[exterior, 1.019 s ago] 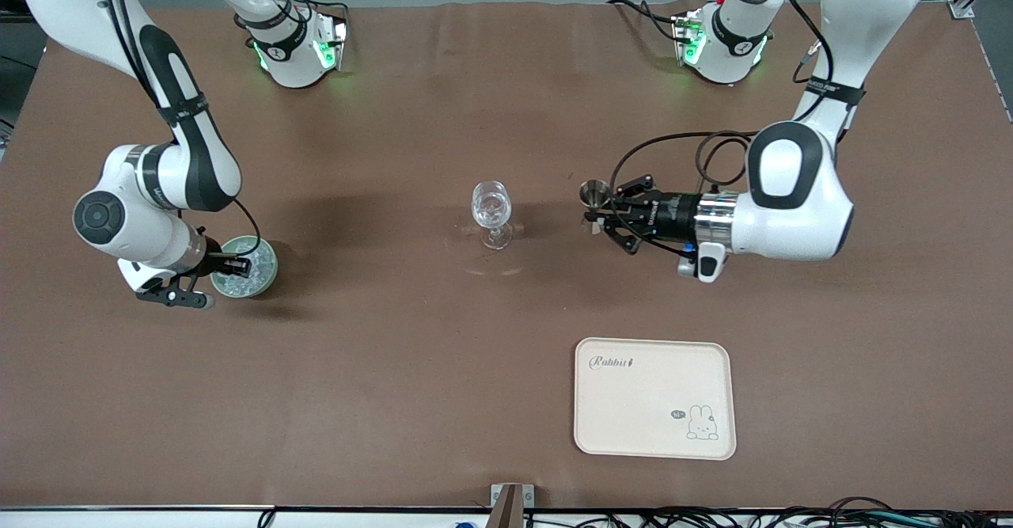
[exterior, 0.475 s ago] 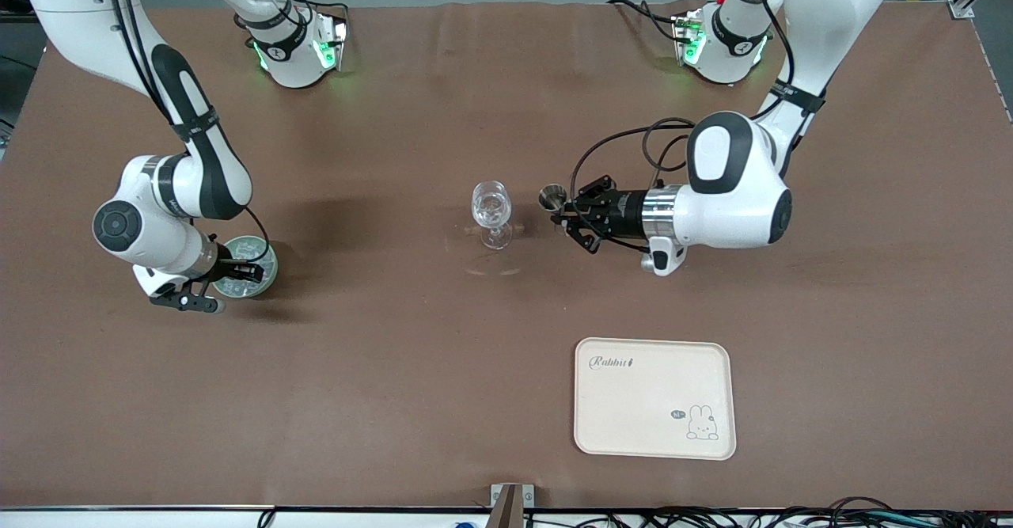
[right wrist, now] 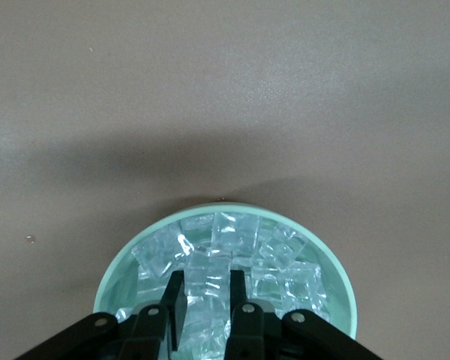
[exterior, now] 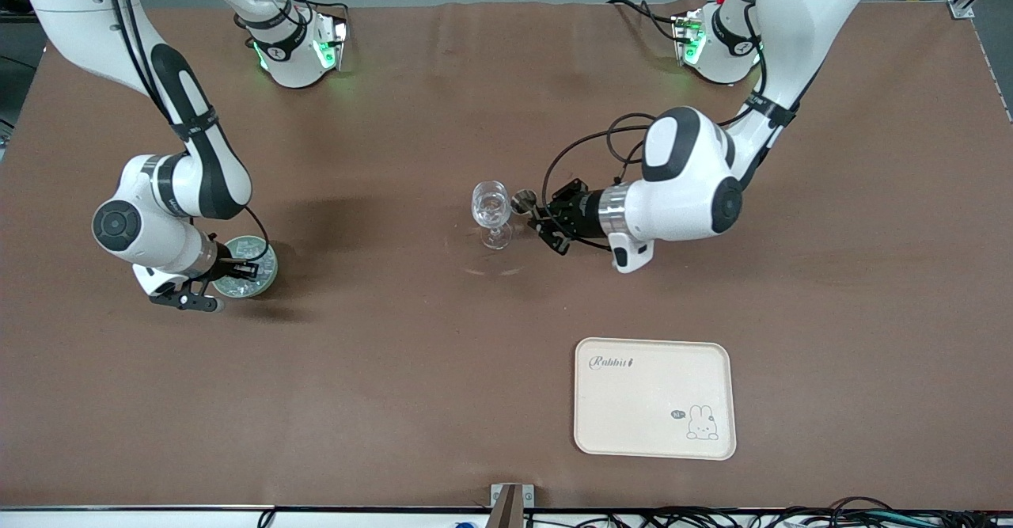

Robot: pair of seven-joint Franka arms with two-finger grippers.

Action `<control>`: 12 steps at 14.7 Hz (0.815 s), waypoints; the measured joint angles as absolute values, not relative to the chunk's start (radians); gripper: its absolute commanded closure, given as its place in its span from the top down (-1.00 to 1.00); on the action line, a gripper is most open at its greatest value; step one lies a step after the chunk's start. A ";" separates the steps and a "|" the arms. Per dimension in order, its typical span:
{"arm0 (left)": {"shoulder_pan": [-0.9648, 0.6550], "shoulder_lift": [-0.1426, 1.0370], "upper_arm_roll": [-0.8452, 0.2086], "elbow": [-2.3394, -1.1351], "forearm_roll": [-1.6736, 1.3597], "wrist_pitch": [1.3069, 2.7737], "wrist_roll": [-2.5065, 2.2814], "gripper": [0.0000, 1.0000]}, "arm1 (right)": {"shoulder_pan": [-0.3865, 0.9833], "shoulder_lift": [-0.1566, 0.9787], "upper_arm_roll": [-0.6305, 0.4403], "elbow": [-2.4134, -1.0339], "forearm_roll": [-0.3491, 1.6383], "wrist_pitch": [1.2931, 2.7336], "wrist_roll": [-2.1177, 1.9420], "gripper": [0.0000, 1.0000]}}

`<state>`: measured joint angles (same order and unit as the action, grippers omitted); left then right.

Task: Pour wine and add ice with both arms
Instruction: 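Tilt the jigger over the glass with the left gripper while the right gripper carries ice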

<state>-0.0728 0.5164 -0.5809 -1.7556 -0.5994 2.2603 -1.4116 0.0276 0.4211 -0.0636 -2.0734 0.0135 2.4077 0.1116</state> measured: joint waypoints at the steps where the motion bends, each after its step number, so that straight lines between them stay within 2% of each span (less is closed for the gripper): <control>1: -0.080 0.524 -0.586 -1.752 -0.572 2.273 -1.435 -0.99 | 0.028 0.421 -0.064 -2.066 0.014 2.386 0.112 -0.90; 7: -0.099 0.562 -0.613 -1.703 -0.382 2.284 -1.574 -0.93 | 0.028 0.419 -0.064 -1.930 0.014 2.161 0.112 -0.90; 12: -0.104 0.576 -0.646 -1.695 -0.256 2.284 -1.662 -0.94 | 0.027 0.416 -0.066 -1.882 0.014 2.111 0.112 -0.90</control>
<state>-0.1040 0.5763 -0.6461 -1.6950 -0.2562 2.2836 -1.6621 0.0265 0.4159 -0.0661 -1.8823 0.0138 2.1111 0.1116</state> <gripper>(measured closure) 0.789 0.727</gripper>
